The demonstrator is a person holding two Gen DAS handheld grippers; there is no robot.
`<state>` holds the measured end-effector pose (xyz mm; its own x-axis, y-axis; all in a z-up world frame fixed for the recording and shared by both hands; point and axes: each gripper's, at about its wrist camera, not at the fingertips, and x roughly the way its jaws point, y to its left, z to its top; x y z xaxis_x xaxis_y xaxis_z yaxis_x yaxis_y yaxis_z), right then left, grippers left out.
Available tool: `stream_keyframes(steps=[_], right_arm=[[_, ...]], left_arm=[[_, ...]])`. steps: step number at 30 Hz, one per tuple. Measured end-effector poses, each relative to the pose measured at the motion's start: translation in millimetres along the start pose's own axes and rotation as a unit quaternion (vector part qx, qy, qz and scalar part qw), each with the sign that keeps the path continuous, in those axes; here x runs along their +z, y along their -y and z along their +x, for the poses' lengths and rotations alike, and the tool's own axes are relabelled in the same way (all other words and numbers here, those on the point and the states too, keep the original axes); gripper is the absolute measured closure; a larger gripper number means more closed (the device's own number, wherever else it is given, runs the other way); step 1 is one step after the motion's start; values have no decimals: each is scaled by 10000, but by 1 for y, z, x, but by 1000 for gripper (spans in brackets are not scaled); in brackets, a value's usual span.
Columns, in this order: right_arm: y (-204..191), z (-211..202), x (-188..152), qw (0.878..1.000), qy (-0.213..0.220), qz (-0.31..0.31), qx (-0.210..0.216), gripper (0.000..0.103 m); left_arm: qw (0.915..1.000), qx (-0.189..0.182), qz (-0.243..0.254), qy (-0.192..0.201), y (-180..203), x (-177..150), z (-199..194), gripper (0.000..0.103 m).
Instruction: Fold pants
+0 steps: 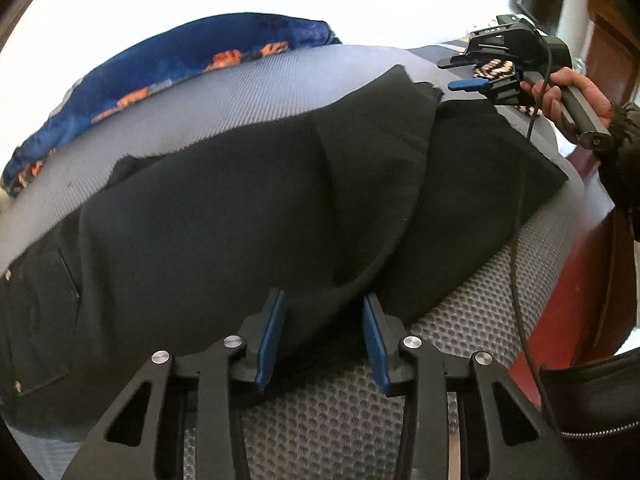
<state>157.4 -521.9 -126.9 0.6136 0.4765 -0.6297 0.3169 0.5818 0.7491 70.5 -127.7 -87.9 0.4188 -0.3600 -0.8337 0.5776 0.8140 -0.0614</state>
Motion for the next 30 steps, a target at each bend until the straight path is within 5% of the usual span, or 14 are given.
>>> stream_keyframes(steps=[17,30], right_arm=[[14,50,53,9986,1,61,-518,77],[18,58,48,9998,-172,-18,4,76]], left_arm=[[9991,-145,-401,-63,-9,2,7,66],[9992,-135,-377,-62,-7,2,8,66]])
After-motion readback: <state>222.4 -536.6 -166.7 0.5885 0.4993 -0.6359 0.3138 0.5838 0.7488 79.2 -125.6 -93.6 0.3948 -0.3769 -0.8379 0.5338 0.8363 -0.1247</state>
